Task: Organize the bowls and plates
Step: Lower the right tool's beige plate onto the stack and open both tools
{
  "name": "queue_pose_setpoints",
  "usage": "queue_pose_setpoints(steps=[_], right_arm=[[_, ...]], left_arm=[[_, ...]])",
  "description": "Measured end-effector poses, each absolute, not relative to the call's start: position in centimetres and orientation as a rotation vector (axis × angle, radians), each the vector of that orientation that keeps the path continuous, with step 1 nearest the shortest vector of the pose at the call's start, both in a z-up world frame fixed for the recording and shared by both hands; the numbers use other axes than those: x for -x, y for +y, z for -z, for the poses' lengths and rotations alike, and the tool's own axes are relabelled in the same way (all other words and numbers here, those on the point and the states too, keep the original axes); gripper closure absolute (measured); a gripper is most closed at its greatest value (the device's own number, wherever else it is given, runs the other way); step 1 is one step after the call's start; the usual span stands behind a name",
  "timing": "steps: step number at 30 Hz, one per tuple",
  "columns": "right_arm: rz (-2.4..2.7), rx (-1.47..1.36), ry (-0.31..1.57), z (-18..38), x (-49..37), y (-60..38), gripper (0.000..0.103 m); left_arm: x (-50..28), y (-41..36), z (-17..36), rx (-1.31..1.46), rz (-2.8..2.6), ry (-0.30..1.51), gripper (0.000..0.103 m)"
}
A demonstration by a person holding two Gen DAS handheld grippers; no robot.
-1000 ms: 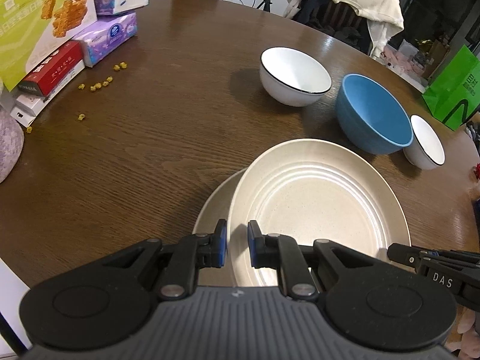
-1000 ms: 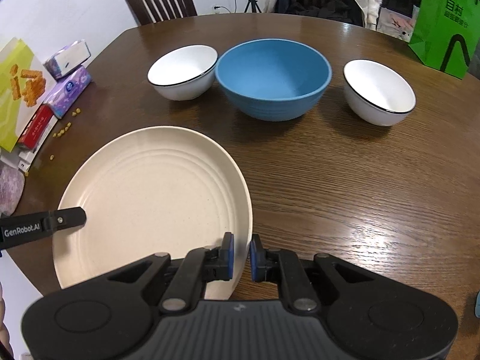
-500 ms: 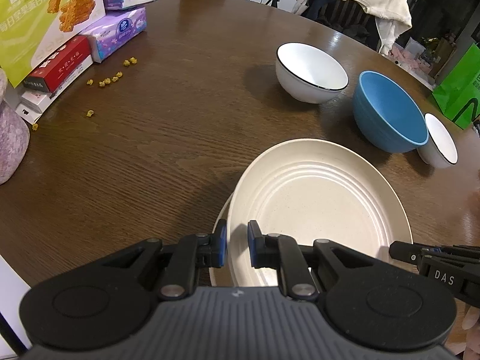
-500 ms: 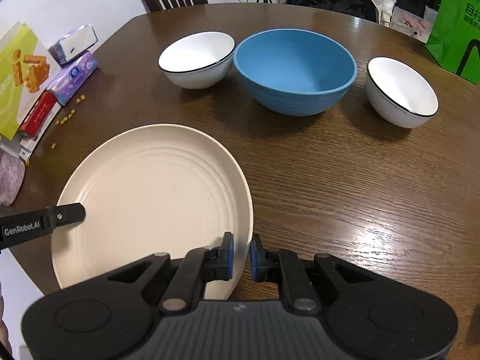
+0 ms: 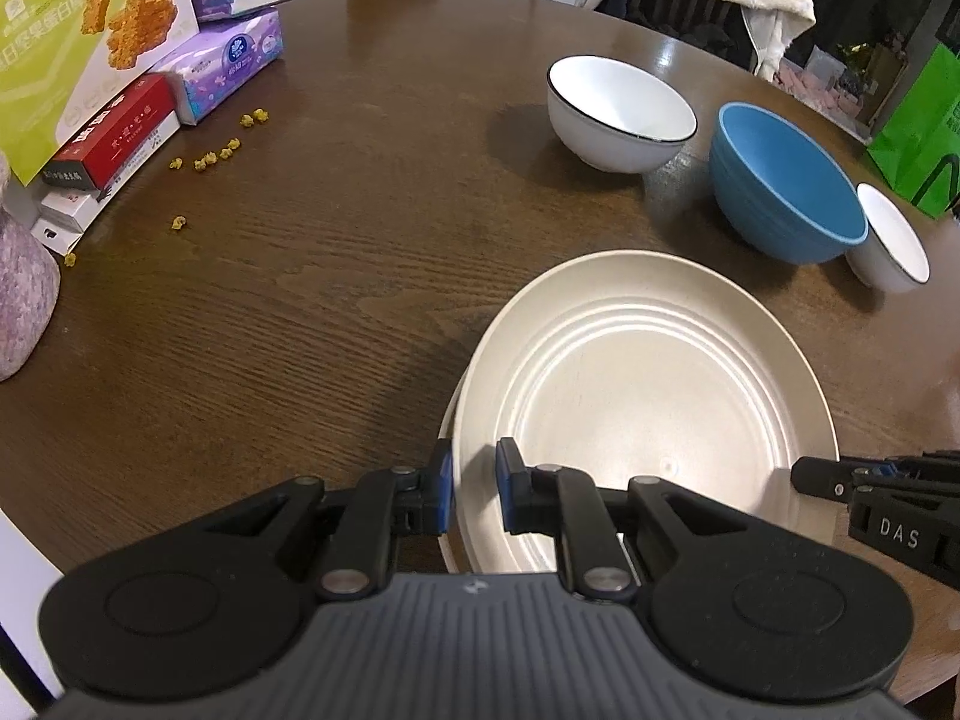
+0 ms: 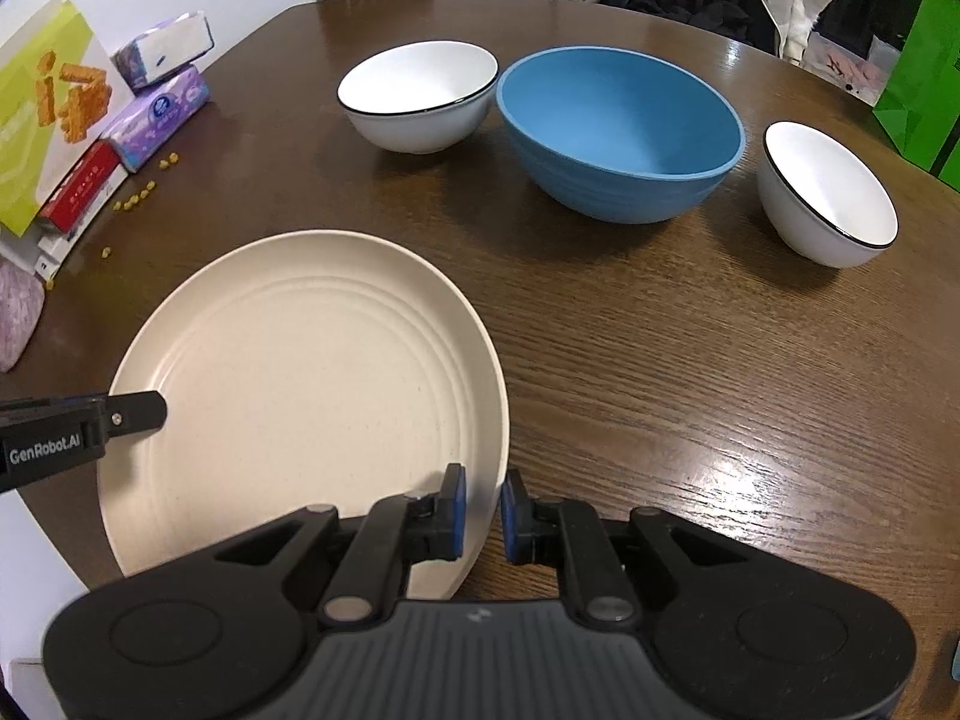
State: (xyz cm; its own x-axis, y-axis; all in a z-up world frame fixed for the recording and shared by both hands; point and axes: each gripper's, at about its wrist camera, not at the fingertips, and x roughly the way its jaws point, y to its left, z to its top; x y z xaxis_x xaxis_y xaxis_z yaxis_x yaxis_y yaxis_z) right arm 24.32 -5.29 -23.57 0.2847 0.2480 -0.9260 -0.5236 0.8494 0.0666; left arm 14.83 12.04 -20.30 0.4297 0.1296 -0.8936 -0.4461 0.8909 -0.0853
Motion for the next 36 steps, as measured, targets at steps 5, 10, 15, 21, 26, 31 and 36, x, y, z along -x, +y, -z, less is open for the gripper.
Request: queue_pose_setpoints(steps=[5,10,15,21,26,31,36], right_arm=[[-0.532,0.286,1.179,24.1,-24.1,-5.0,0.090],[-0.534,0.298,1.175,24.1,-24.1,-4.9,0.090],[-0.530,0.324,1.171,24.1,-23.9,-4.4,0.089],[-0.523,0.337,1.167,24.2,-23.9,-4.1,0.089],[-0.519,0.342,1.169,24.2,-23.9,-4.0,0.089],[-0.505,0.359,1.183,24.3,-24.0,-3.5,0.089],[-0.500,0.357,1.193,24.4,-24.2,-3.4,0.089]], left_arm=[[-14.7,11.8,20.2,0.308,-0.374,1.074,0.088],[-15.0,11.4,20.2,0.280,-0.380,1.091,0.088],[-15.4,11.2,20.2,0.254,-0.396,1.124,0.087],[-15.7,10.8,20.4,0.216,-0.413,1.144,0.087],[-16.0,10.7,20.5,0.199,-0.419,1.170,0.087],[-16.2,11.0,21.0,0.215,-0.426,1.211,0.086],[-16.3,11.1,21.2,0.207,-0.430,1.227,0.086]])
